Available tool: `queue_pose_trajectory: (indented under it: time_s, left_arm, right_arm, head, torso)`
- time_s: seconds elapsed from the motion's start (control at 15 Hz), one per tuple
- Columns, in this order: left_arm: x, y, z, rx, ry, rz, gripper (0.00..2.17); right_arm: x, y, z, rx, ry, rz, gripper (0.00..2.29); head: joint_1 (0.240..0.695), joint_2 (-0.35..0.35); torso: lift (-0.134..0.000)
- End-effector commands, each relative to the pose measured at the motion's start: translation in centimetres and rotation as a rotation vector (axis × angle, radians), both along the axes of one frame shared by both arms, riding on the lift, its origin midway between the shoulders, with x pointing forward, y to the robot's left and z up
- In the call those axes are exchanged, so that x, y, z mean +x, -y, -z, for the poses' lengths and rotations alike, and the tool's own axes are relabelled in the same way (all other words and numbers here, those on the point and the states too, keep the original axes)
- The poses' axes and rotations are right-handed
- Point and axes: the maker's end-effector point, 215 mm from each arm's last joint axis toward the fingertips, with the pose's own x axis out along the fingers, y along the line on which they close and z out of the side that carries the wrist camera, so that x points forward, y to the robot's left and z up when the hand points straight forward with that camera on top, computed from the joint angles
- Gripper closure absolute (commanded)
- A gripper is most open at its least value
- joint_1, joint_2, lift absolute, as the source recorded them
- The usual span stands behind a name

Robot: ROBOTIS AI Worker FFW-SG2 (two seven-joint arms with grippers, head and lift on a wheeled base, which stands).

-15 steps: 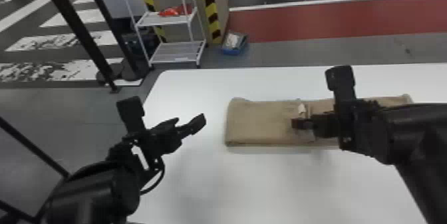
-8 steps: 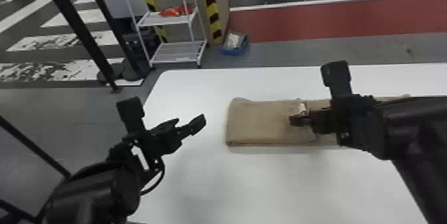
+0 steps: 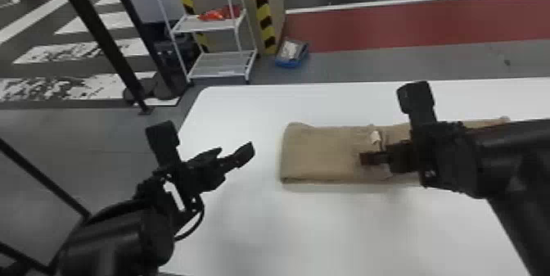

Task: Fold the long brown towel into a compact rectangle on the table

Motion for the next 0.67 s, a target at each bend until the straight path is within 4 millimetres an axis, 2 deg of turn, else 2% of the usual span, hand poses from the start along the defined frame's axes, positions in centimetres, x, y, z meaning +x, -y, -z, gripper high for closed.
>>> queue_pose_trajectory:
  time_s: [0.0,0.07,0.6]
  left_arm:
    - [0.08,0.07,0.0,-0.003,0.002,-0.001,0.09]
    - [0.08,0.07,0.0,-0.003,0.002,-0.001,0.09]
    - [-0.01,-0.1,0.08,-0.003,0.0,-0.004,0.09]
  right_arm:
    - [-0.01,-0.14,-0.11,-0.002,0.001,-0.002,0.6]
    - [0.0,-0.19,-0.19,0.0,0.002,-0.003,0.7]
    - [0.35,-0.38,-1.09,0.005,0.022,-0.004,0.82]
  head:
    - [0.695,0.264]
    - [0.695,0.264]
    - [0.695,0.268]
  torso:
    - [-0.123]
    - [-0.123]
    - [-0.123]
